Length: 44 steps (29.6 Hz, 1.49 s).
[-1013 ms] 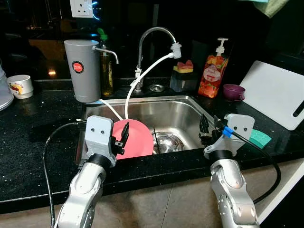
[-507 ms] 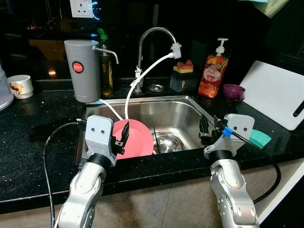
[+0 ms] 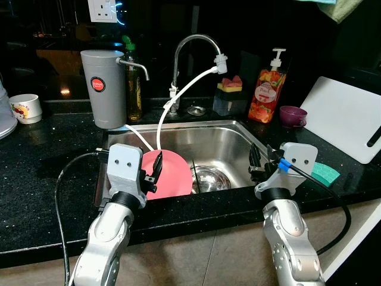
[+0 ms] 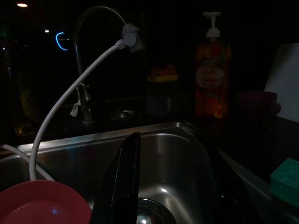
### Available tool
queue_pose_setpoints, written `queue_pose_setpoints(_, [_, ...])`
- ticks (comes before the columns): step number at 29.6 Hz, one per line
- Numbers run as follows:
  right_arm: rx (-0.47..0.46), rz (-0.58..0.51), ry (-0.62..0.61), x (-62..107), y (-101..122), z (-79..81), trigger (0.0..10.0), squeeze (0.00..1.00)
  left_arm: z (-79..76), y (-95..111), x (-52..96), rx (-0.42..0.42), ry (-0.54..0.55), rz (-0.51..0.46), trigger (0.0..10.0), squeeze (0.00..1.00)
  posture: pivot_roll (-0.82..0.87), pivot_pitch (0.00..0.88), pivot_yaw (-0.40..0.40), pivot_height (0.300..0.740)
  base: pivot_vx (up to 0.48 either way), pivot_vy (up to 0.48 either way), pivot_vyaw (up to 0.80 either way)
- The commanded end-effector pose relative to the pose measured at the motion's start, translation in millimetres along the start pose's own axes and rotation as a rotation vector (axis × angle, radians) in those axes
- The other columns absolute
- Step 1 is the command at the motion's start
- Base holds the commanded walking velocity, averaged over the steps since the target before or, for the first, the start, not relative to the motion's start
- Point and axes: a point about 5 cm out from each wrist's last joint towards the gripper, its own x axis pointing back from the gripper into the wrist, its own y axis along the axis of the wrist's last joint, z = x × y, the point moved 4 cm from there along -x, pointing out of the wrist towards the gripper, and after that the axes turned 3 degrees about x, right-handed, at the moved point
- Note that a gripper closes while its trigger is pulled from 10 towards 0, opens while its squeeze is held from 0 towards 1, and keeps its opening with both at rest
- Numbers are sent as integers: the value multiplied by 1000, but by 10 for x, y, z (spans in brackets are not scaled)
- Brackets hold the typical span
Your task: Kitchen organization
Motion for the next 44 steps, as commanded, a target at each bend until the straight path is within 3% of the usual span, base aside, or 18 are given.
queue_pose_setpoints(1, [-1, 2, 6, -17, -15, 12, 10000, 0, -3, -42, -4, -3, -1, 14, 10000, 0, 116, 23, -82, 740, 0, 0, 0])
queue_pose_setpoints(44, [2, 7, -3, -5, -33, -5, 10000, 0, -4, -79, -4, 6, 9, 25, 10000, 0, 109, 29, -77, 740, 0, 0, 0])
